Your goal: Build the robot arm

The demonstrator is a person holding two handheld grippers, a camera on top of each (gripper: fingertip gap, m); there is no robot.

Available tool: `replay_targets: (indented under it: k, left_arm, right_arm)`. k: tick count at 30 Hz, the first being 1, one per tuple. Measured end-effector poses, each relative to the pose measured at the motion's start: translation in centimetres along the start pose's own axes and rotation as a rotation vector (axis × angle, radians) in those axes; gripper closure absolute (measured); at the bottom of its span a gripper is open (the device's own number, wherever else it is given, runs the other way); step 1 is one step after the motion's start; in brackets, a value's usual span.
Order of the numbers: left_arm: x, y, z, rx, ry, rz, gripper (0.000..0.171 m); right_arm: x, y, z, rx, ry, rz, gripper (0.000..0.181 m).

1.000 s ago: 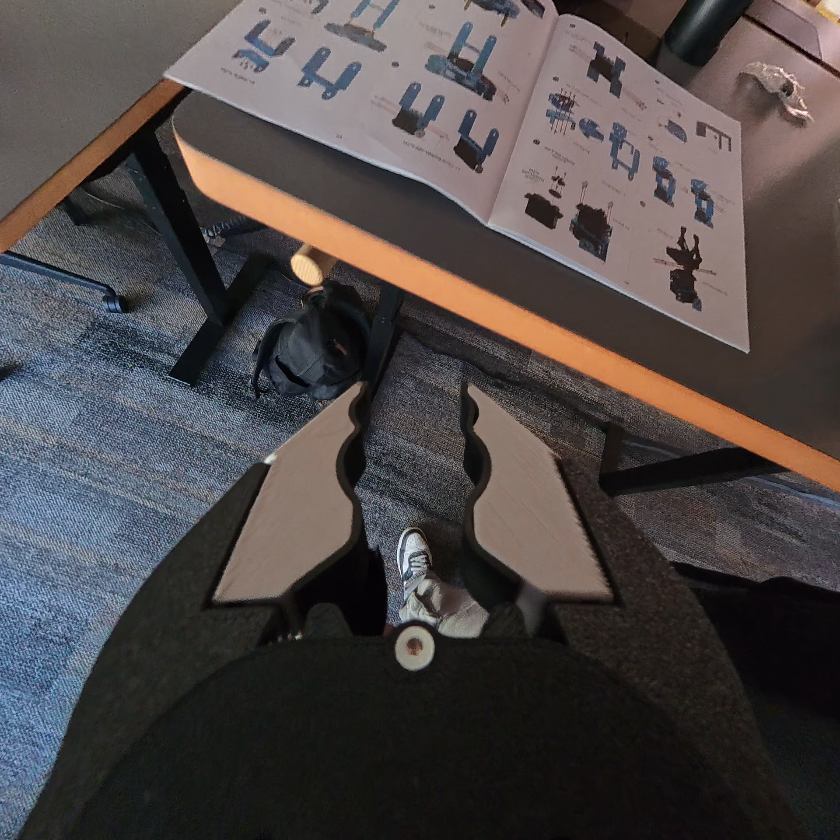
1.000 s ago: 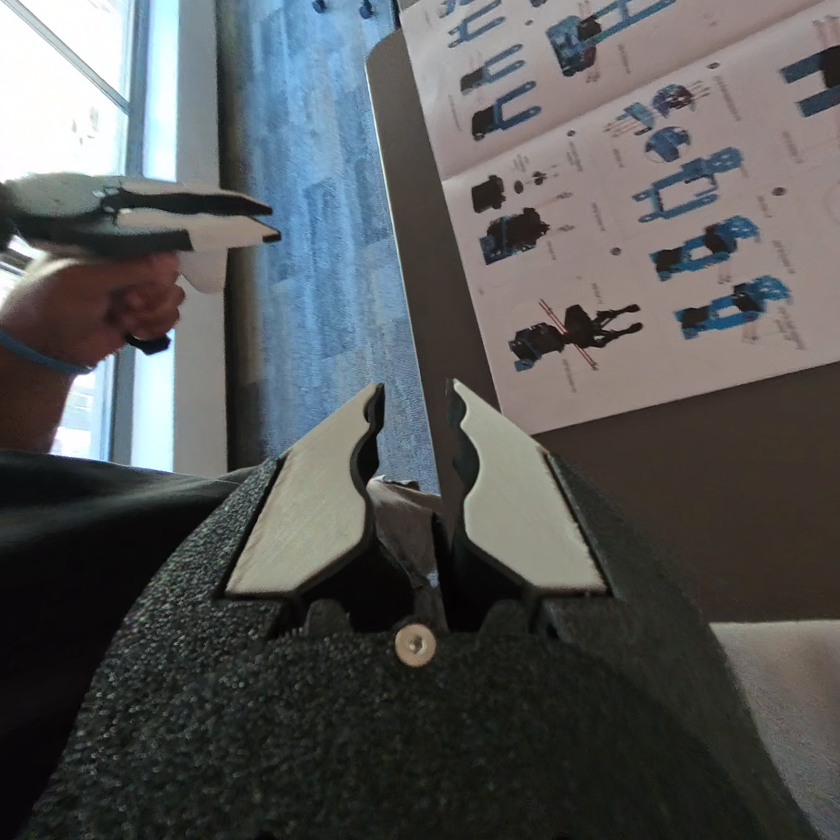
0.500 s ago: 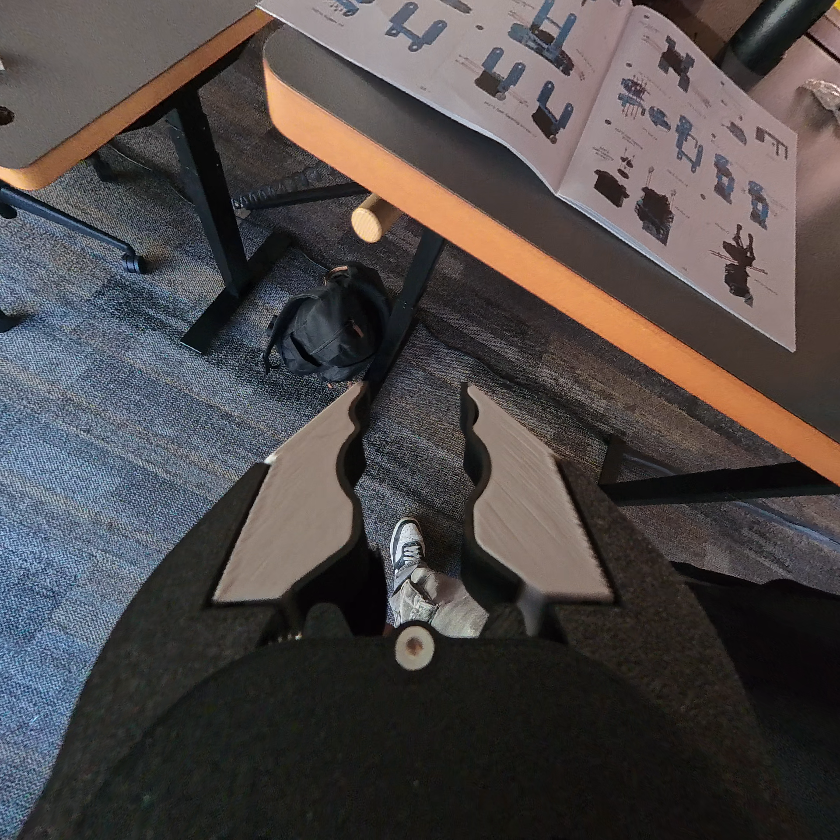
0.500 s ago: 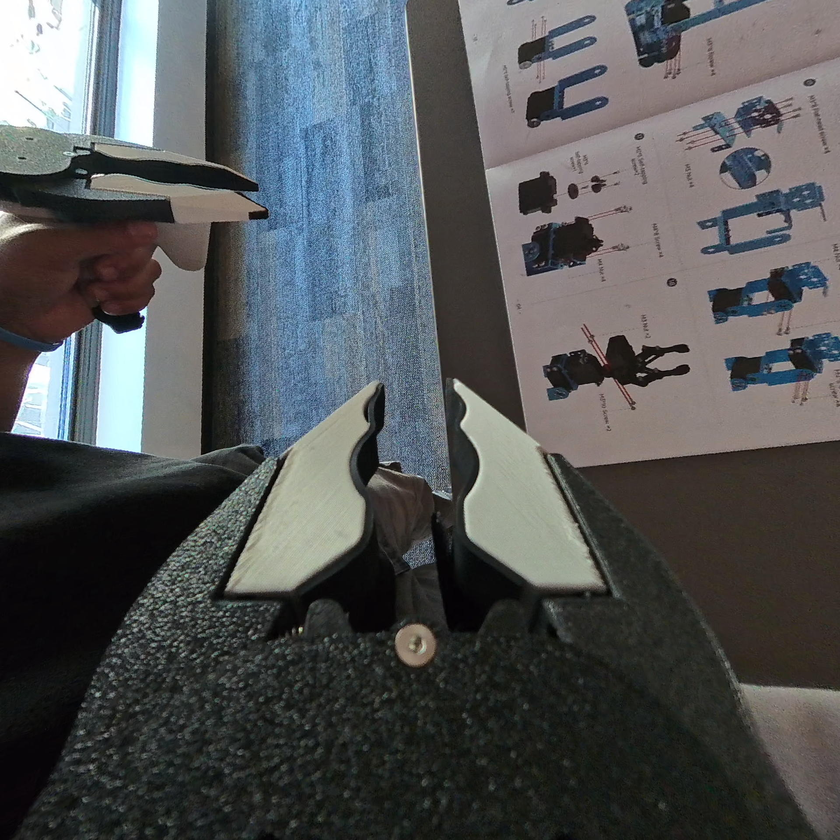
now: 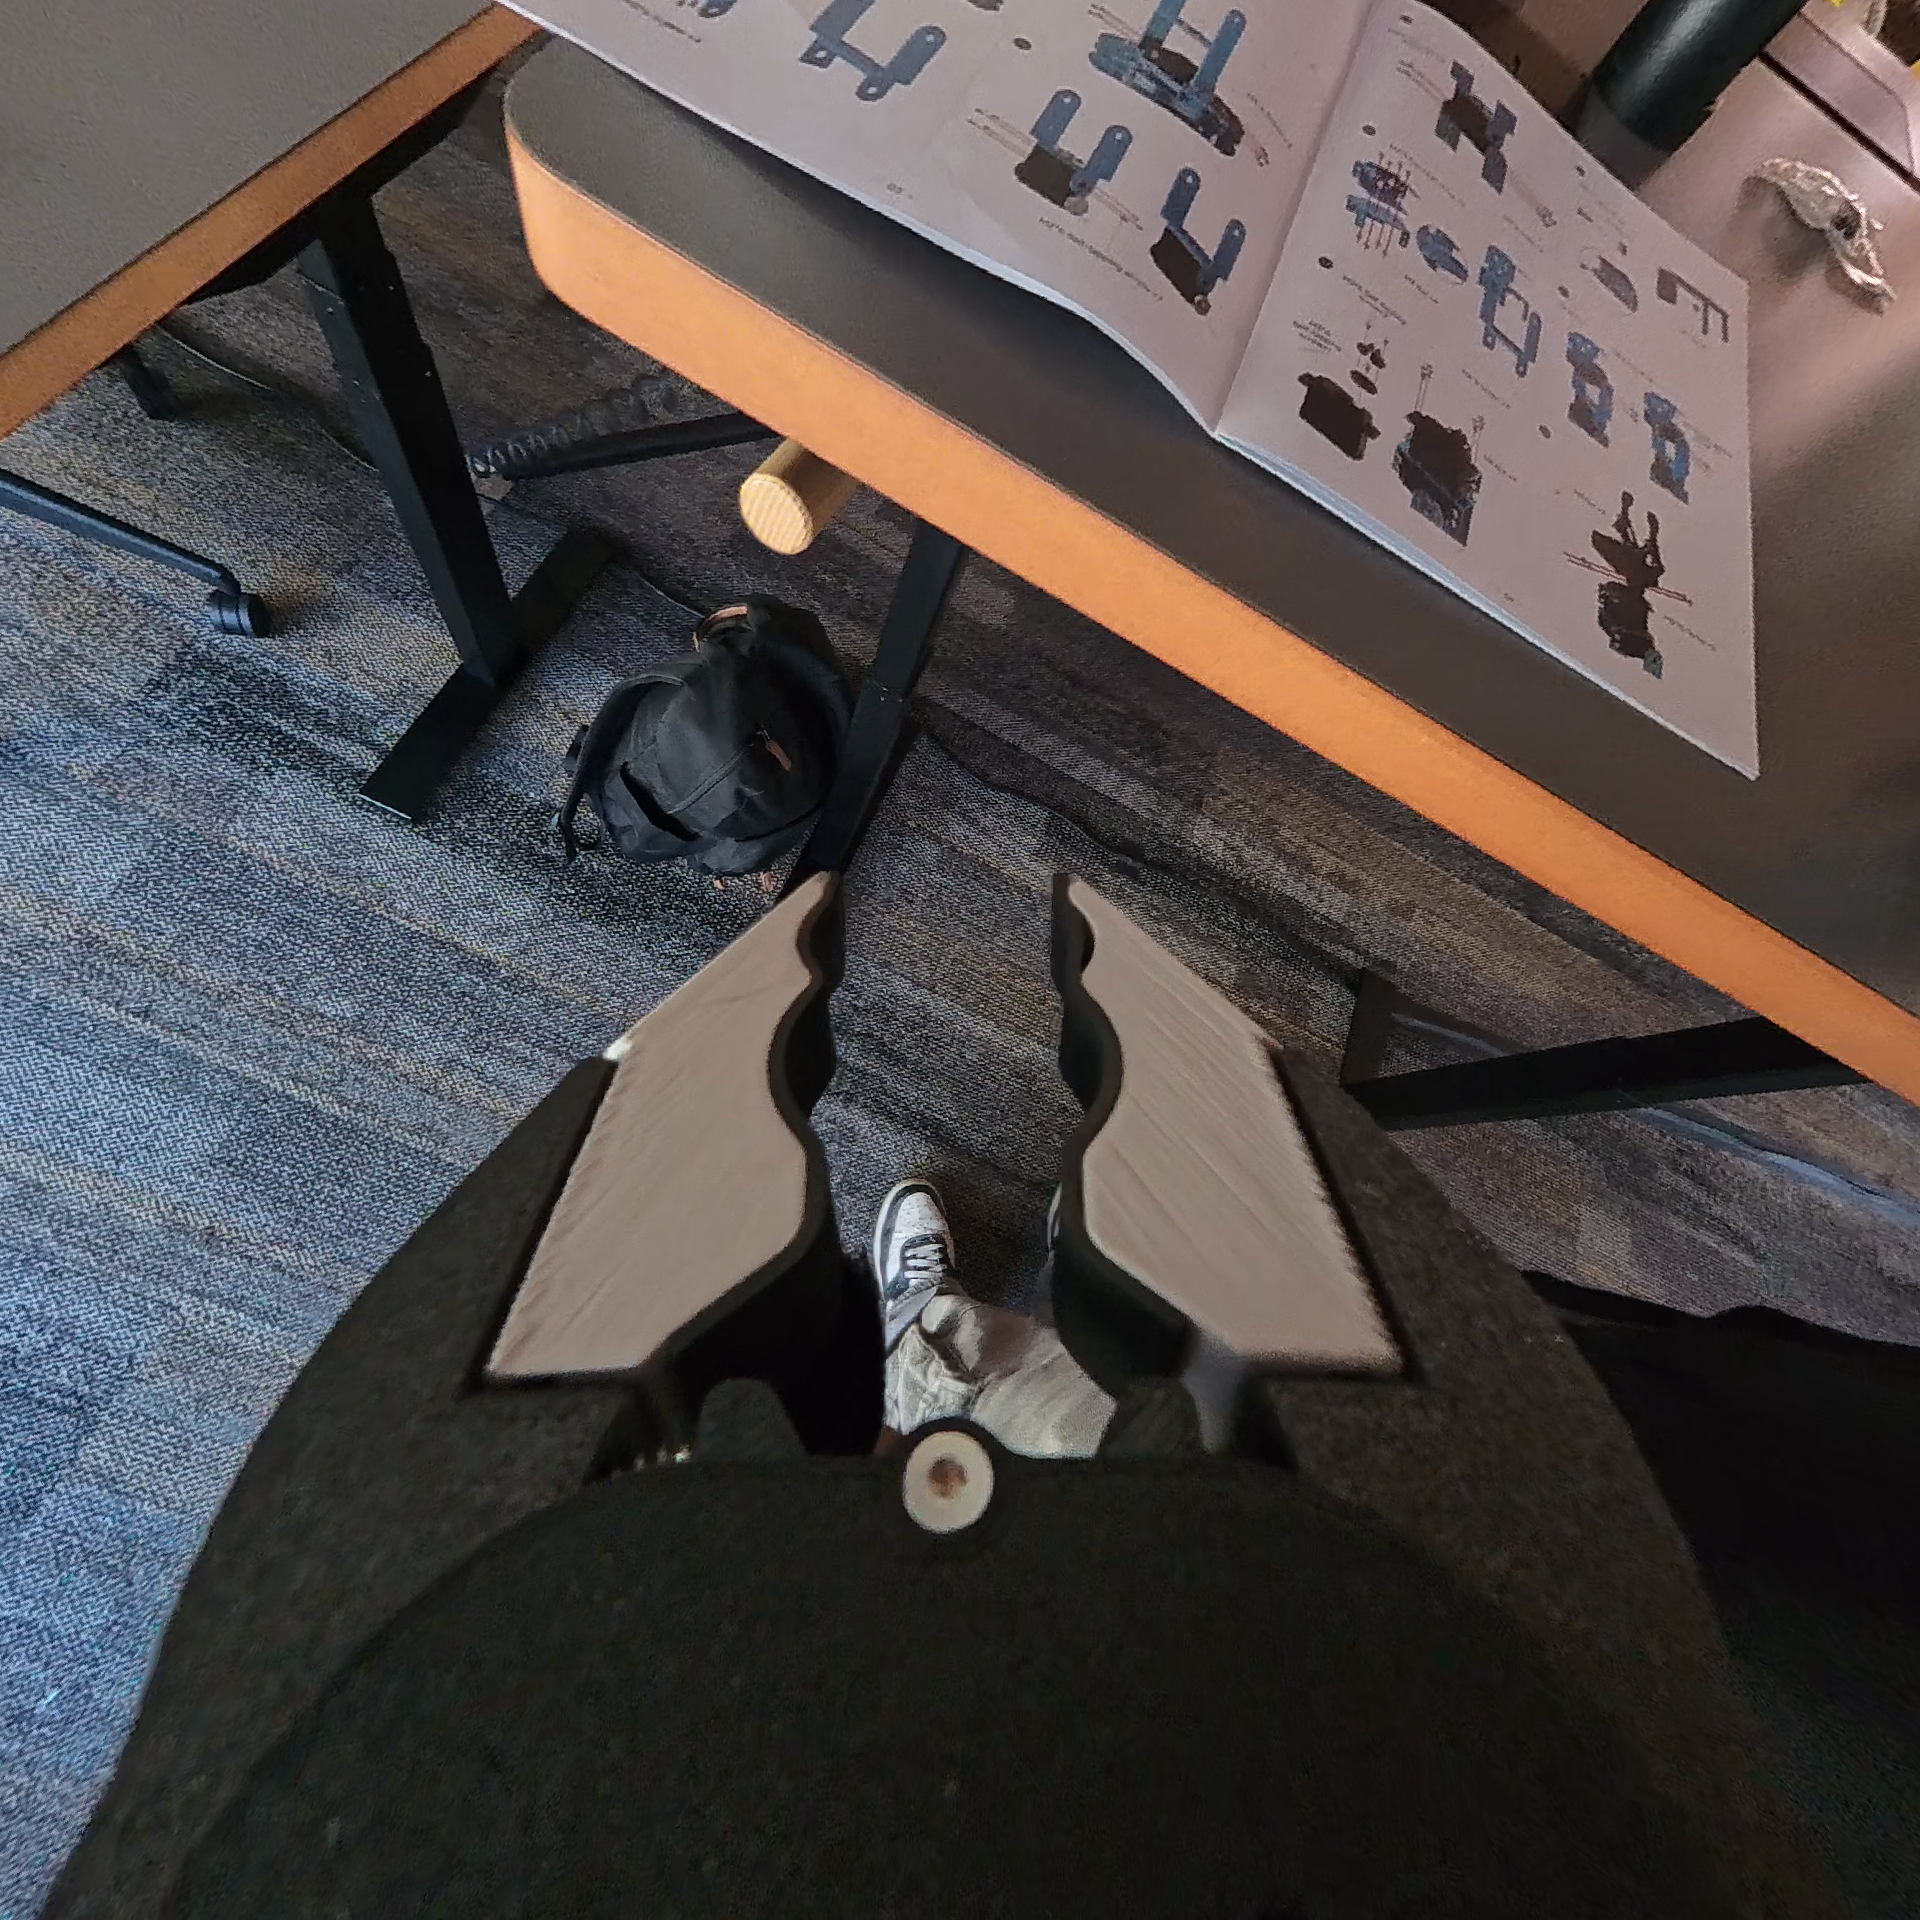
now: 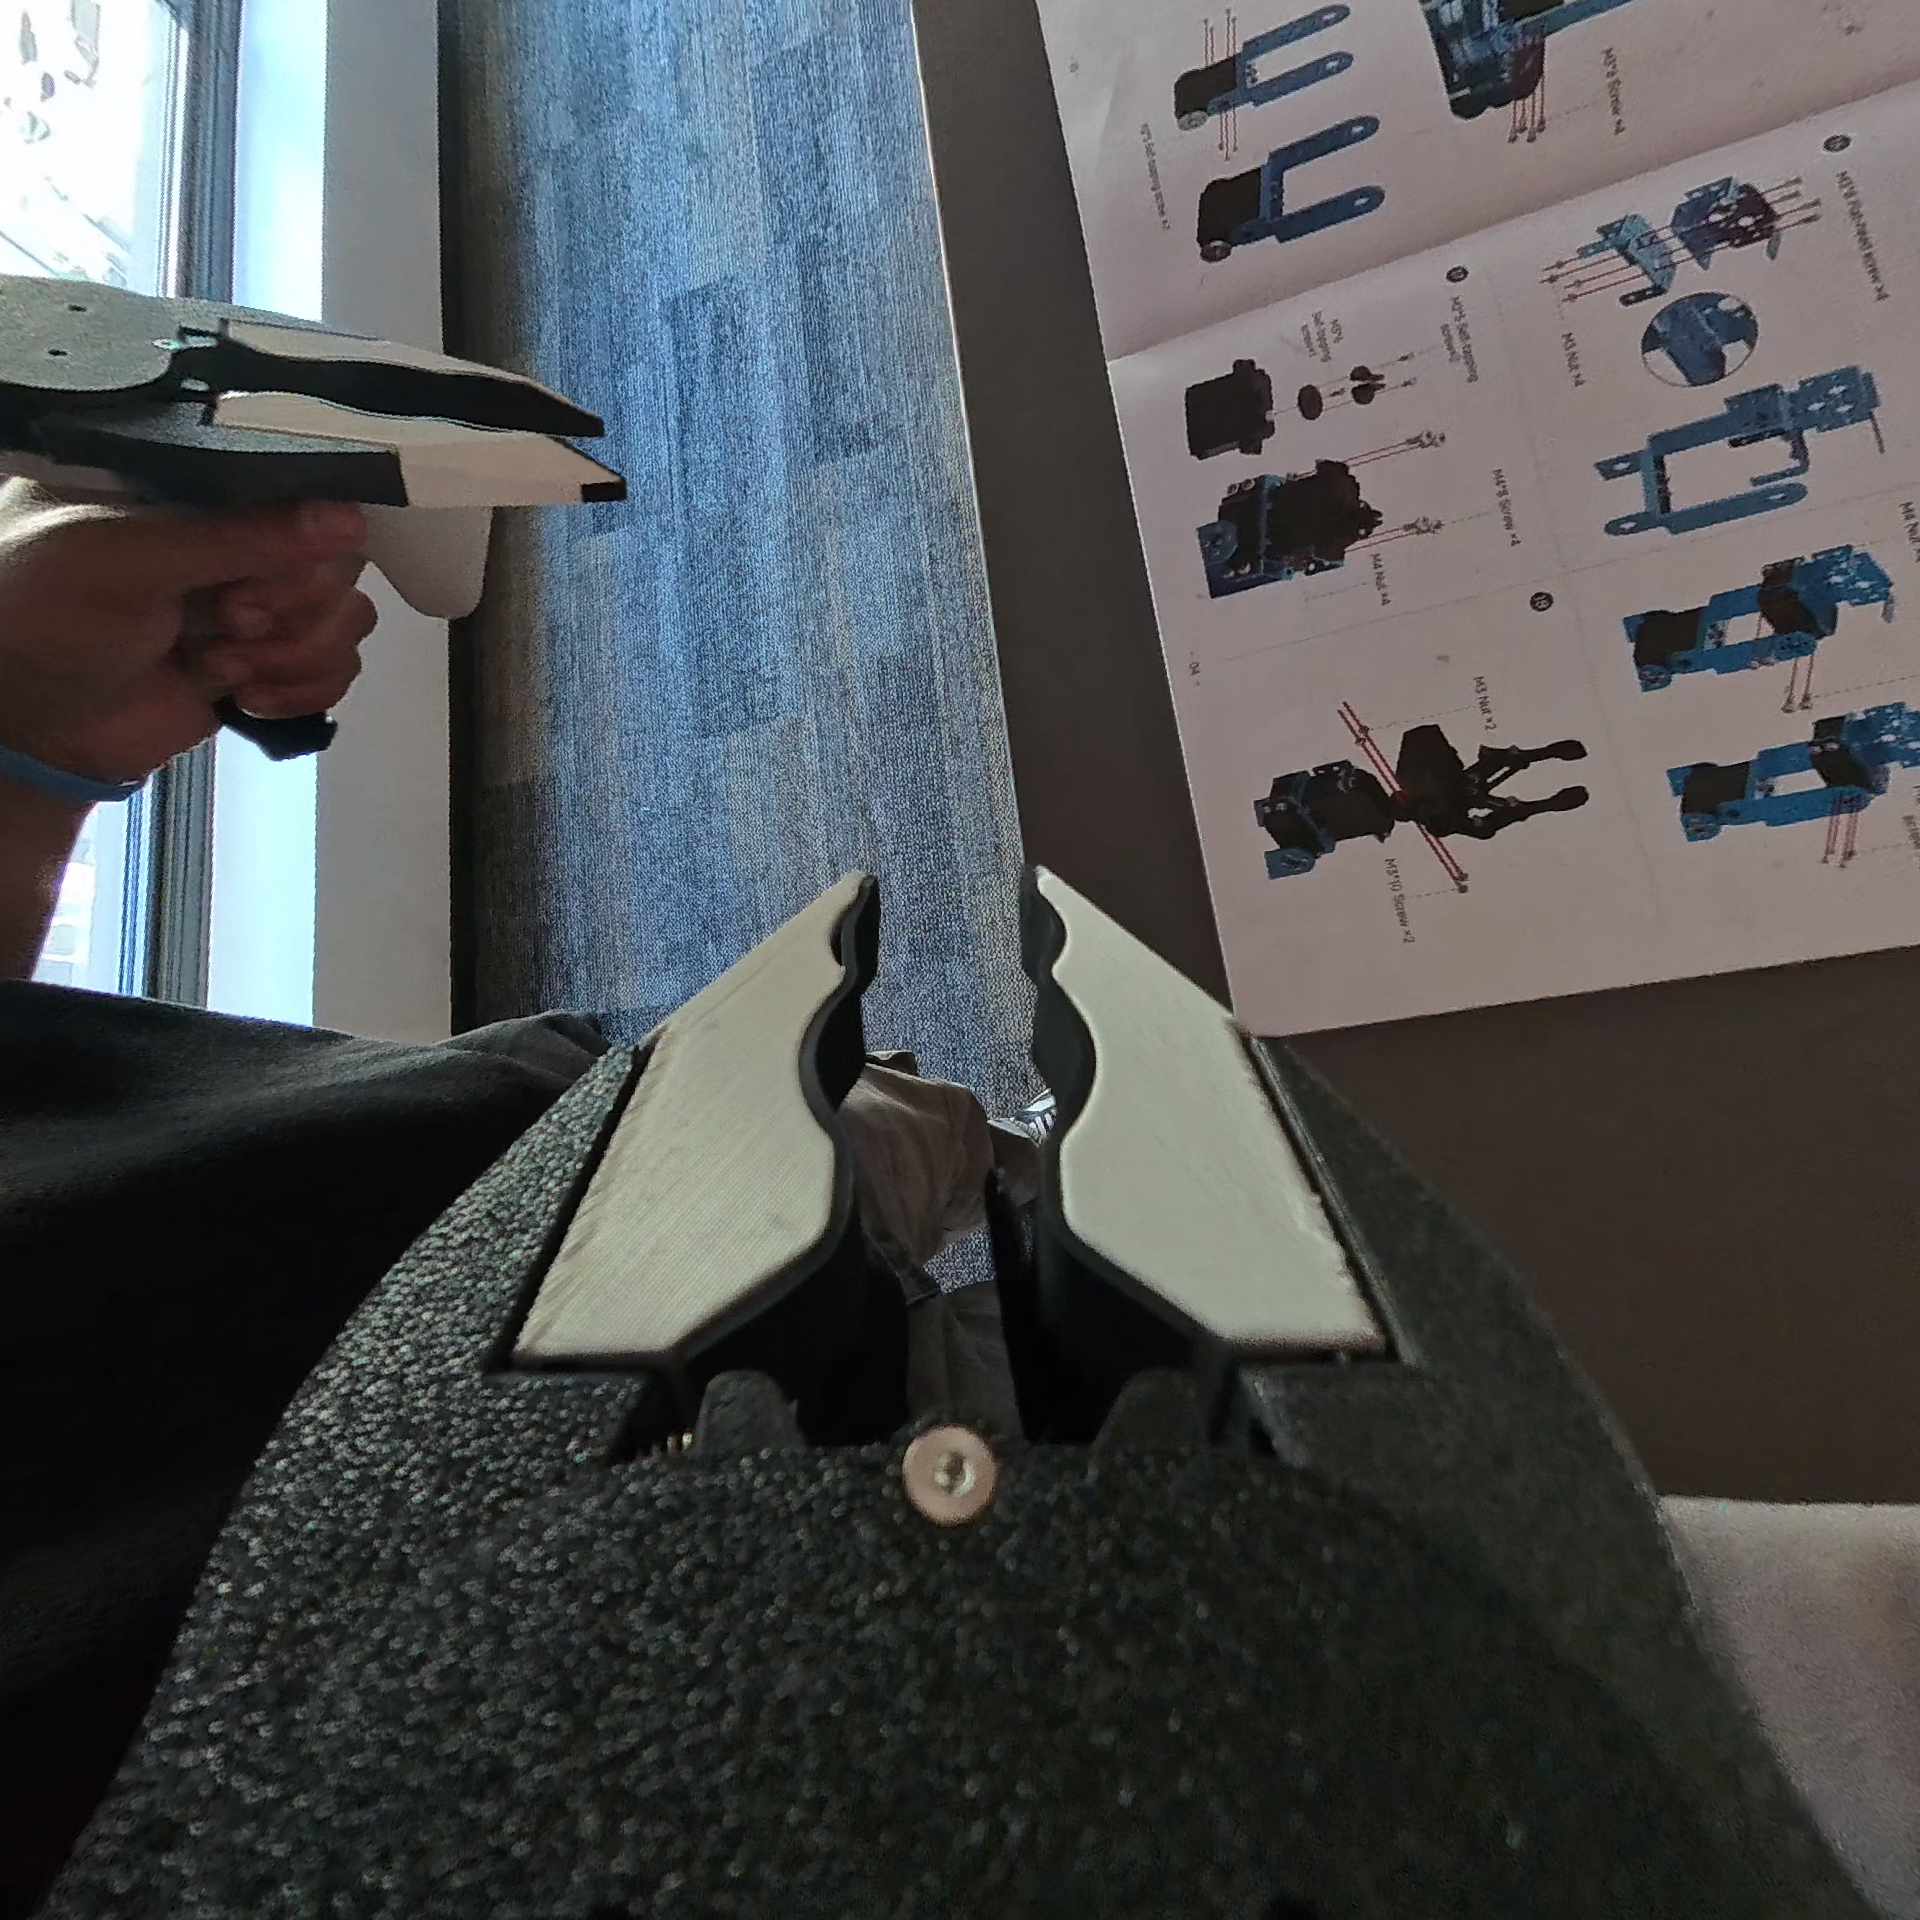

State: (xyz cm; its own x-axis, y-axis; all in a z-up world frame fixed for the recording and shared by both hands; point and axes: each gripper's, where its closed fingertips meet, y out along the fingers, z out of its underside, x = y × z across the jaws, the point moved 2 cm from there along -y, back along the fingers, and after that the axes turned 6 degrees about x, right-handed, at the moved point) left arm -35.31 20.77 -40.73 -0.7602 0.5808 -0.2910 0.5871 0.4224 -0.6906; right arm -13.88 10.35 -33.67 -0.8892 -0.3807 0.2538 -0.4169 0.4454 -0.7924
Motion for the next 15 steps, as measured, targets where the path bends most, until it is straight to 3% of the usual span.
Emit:
replay_targets:
  k: [15]
  left_arm:
    - [-1.6, 1.0, 0.2, 0.04, 0.054, 0.05, 0.132]
  right_arm:
    - [0.2, -0.6, 1.7, -0.019, 0.053, 0.028, 0.154]
